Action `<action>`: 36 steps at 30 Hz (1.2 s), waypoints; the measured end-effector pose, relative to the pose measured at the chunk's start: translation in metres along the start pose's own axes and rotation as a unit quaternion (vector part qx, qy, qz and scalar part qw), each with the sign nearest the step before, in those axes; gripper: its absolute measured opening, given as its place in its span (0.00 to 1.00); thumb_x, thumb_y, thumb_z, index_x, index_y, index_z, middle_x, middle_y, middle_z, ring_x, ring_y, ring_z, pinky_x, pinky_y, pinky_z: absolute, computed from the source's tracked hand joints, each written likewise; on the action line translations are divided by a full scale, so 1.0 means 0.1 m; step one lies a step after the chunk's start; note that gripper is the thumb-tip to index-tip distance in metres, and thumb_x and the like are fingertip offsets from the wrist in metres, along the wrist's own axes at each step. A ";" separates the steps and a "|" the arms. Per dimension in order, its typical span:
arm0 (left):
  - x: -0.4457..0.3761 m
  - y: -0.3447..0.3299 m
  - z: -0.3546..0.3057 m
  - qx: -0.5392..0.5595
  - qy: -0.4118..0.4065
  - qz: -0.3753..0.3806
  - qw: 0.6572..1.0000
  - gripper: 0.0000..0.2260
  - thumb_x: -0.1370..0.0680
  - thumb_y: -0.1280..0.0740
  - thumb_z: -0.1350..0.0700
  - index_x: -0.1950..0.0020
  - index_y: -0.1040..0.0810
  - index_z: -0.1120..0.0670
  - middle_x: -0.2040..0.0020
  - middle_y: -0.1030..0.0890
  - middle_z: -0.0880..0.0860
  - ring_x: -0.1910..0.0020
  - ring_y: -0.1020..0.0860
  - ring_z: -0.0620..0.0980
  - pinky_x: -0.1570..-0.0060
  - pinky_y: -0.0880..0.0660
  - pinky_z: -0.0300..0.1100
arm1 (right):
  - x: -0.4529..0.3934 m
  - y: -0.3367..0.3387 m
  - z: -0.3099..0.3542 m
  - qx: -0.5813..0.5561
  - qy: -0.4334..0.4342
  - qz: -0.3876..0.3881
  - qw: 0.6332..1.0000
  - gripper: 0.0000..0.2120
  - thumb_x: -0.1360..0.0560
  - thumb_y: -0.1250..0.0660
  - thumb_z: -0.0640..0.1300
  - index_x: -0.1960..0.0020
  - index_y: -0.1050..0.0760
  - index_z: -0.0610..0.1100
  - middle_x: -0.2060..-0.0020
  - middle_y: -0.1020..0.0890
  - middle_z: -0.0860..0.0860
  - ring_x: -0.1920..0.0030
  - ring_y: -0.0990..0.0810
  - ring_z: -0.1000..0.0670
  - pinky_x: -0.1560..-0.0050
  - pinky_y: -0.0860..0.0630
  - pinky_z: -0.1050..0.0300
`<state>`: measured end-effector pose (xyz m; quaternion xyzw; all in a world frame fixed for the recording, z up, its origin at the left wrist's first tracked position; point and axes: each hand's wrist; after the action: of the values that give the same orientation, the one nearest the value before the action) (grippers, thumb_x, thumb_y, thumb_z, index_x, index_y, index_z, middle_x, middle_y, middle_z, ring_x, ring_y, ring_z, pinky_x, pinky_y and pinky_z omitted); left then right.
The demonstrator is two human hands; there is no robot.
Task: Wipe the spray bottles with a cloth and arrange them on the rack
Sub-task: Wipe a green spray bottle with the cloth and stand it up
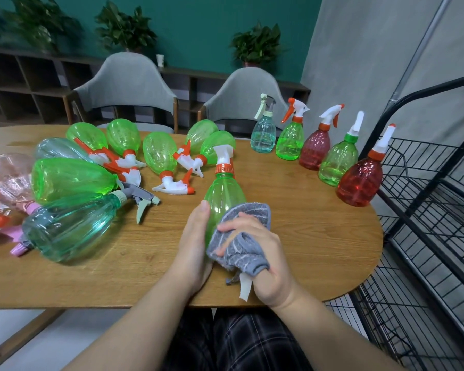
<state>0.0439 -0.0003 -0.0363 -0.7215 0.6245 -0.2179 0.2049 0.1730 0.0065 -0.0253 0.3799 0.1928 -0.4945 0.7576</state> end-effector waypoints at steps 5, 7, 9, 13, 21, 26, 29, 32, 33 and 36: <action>-0.03 -0.02 0.02 0.016 -0.017 -0.037 0.999 0.34 0.34 0.23 0.46 0.34 0.31 0.56 0.42 0.20 0.60 0.51 0.17 0.54 0.58 0.18 0.52 | -0.12 0.13 0.24 -0.296 -0.158 -0.136 0.932 0.16 0.36 0.37 0.48 0.75 0.27 0.37 0.77 0.27 0.40 0.73 0.27 0.45 0.62 0.29 0.53; -0.03 -0.01 0.03 0.016 -0.002 -0.032 0.999 0.41 0.38 0.21 0.43 0.32 0.31 0.59 0.40 0.20 0.62 0.48 0.17 0.58 0.55 0.19 0.58 | -0.29 0.23 0.32 -0.426 -0.248 -0.255 0.832 0.16 0.30 0.42 0.46 0.74 0.28 0.41 0.78 0.26 0.45 0.73 0.24 0.47 0.58 0.26 0.52; -0.01 0.01 0.02 0.027 0.006 -0.026 0.999 0.36 0.35 0.25 0.42 0.33 0.28 0.58 0.40 0.19 0.62 0.47 0.17 0.59 0.55 0.20 0.59 | -0.49 0.35 0.33 -0.480 -0.272 -0.335 0.764 0.16 0.22 0.46 0.44 0.63 0.26 0.41 0.69 0.21 0.46 0.66 0.20 0.48 0.51 0.24 0.51; 0.00 0.02 0.03 0.035 0.000 0.034 0.999 0.18 0.27 0.32 0.45 0.42 0.19 0.53 0.43 0.17 0.59 0.47 0.17 0.57 0.51 0.19 0.59 | -0.74 0.39 0.34 -0.415 -0.292 -0.330 0.796 0.08 0.23 0.41 0.44 0.60 0.31 0.45 0.67 0.26 0.50 0.65 0.26 0.50 0.59 0.30 0.56; -0.01 0.01 0.02 0.041 -0.010 0.042 0.998 0.21 0.24 0.39 0.47 0.35 0.23 0.54 0.40 0.18 0.58 0.43 0.19 0.57 0.48 0.20 0.57 | -0.63 0.03 0.08 0.032 -0.126 -0.019 0.991 0.22 0.25 0.44 0.46 0.31 0.31 0.47 0.32 0.28 0.52 0.30 0.33 0.54 0.28 0.38 0.55; -0.01 -0.02 0.01 0.040 0.011 0.023 0.999 0.21 0.19 0.46 0.45 0.33 0.25 0.54 0.39 0.19 0.57 0.39 0.21 0.57 0.41 0.25 0.61 | -0.51 0.02 0.00 0.060 -0.127 -0.003 0.990 0.27 0.26 0.46 0.44 0.27 0.38 0.49 0.33 0.39 0.68 0.25 0.46 0.60 0.25 0.48 0.60; 0.01 -0.03 0.00 0.030 0.009 0.035 0.999 0.27 0.24 0.46 0.39 0.31 0.26 0.53 0.38 0.19 0.56 0.37 0.21 0.56 0.40 0.25 0.60 | -0.44 0.01 -0.03 0.049 -0.111 -0.007 0.993 0.25 0.27 0.44 0.41 0.30 0.31 0.48 0.36 0.37 0.72 0.27 0.43 0.63 0.29 0.47 0.69; 0.01 -0.02 0.00 0.018 0.003 0.049 0.999 0.30 0.26 0.46 0.38 0.30 0.28 0.53 0.37 0.19 0.56 0.37 0.21 0.56 0.45 0.21 0.57 | -0.36 0.02 -0.06 0.040 -0.109 -0.019 0.993 0.23 0.27 0.43 0.47 0.33 0.27 0.47 0.31 0.30 0.58 0.26 0.41 0.61 0.29 0.44 0.66; 0.02 -0.02 -0.01 0.018 0.003 0.053 0.998 0.30 0.25 0.46 0.37 0.29 0.28 0.53 0.37 0.19 0.56 0.37 0.21 0.56 0.46 0.21 0.56 | -0.32 0.02 -0.07 0.041 -0.112 -0.020 0.993 0.24 0.27 0.43 0.50 0.33 0.26 0.47 0.30 0.29 0.53 0.26 0.41 0.60 0.28 0.42 0.60; 0.03 -0.03 -0.01 0.020 0.001 0.063 0.998 0.31 0.25 0.47 0.37 0.29 0.28 0.53 0.37 0.20 0.56 0.37 0.21 0.55 0.47 0.20 0.53 | -0.21 0.02 -0.06 0.031 -0.100 -0.025 0.994 0.22 0.29 0.42 0.44 0.35 0.24 0.49 0.29 0.30 0.49 0.26 0.39 0.57 0.27 0.41 0.45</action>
<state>0.0457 -0.0025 -0.0333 -0.6760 0.6647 -0.2175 0.2321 0.1659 0.0243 -0.0141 0.3470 0.1104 -0.5546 0.7482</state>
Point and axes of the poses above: each hand's wrist, its own x-axis away from the middle knuckle, its own y-axis out of the back of the hand, z = x × y
